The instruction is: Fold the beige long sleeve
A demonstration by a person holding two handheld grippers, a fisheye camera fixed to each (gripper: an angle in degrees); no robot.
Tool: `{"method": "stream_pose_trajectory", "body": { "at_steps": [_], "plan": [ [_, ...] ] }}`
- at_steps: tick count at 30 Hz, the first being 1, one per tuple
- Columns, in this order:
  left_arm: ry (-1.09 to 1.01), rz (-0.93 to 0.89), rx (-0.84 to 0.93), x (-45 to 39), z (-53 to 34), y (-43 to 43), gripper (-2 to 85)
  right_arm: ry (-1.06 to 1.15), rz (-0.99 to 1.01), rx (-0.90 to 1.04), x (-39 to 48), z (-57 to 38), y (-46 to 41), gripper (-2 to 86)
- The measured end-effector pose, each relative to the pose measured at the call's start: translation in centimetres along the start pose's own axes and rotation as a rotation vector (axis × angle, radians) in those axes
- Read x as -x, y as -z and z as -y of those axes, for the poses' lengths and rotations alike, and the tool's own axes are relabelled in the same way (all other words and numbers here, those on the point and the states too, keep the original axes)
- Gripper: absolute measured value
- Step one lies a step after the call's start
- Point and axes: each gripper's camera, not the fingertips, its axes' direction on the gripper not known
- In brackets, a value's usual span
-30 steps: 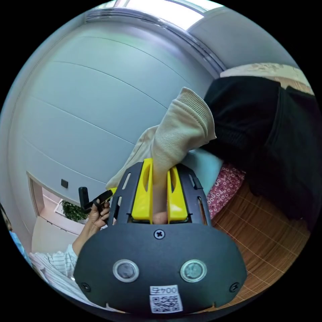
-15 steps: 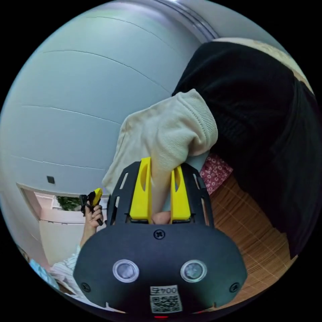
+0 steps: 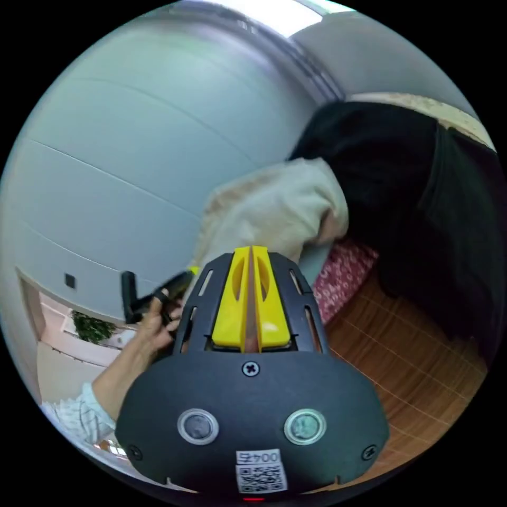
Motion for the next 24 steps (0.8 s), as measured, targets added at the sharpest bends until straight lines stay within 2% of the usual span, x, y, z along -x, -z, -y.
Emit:
{"method": "stream_pose_trajectory", "body": {
  "at_steps": [1, 3, 5, 8, 9, 11, 13, 15, 16, 19, 24],
  "plan": [
    [0.007, -0.005, -0.036, 2.5, -0.6, -0.5, 0.1, -0.004, -0.094, 0.15, -0.2, -0.4, -3.2, 0.7],
    [0.071, -0.04, -0.06, 6.7, -1.1, 0.1, 0.1, -0.002, -0.162, 0.243, -1.4, -0.7, -5.8, 0.0],
    [0.156, -0.182, -0.08, 11.2, -0.3, 3.1, 0.1, -0.107, -0.054, 0.194, -2.9, 0.2, -3.8, -0.2],
    [0.167, -0.181, -0.096, 10.8, 1.3, 10.2, 0.2, -0.147, 0.077, -0.054, -4.4, -1.1, 2.9, 0.5],
    [0.15, -0.156, -0.107, 9.9, 1.5, 11.9, 0.2, -0.195, 0.097, -0.074, -5.4, -1.5, 4.0, 0.8],
    [-0.004, -0.125, -0.172, 5.2, 2.2, 17.2, 0.2, -0.494, 0.272, -0.12, -11.8, -3.6, 6.4, 5.0],
    [-0.073, -0.211, -0.135, 3.5, 3.6, 17.3, 0.2, -0.654, 0.352, -0.146, -15.4, -4.7, 6.7, 8.4],
    [-0.107, -0.282, -0.048, 3.6, 5.1, 14.8, 0.3, -0.671, 0.369, -0.107, -16.6, -4.1, 5.9, 10.1],
    [-0.119, -0.256, 0.054, 4.8, 6.1, 12.1, 0.4, -0.692, 0.367, -0.058, -16.9, -3.4, 4.8, 11.2],
    [-0.075, -0.317, 0.049, 12.8, 8.6, 13.4, 0.6, -0.702, 0.352, 0.041, -16.9, -1.6, 1.9, 10.9],
    [-0.064, -0.4, 0.041, 24.9, 14.3, 18.6, 0.7, -0.677, 0.341, -0.045, -15.8, 1.7, 1.6, 5.3]
  ]
}}
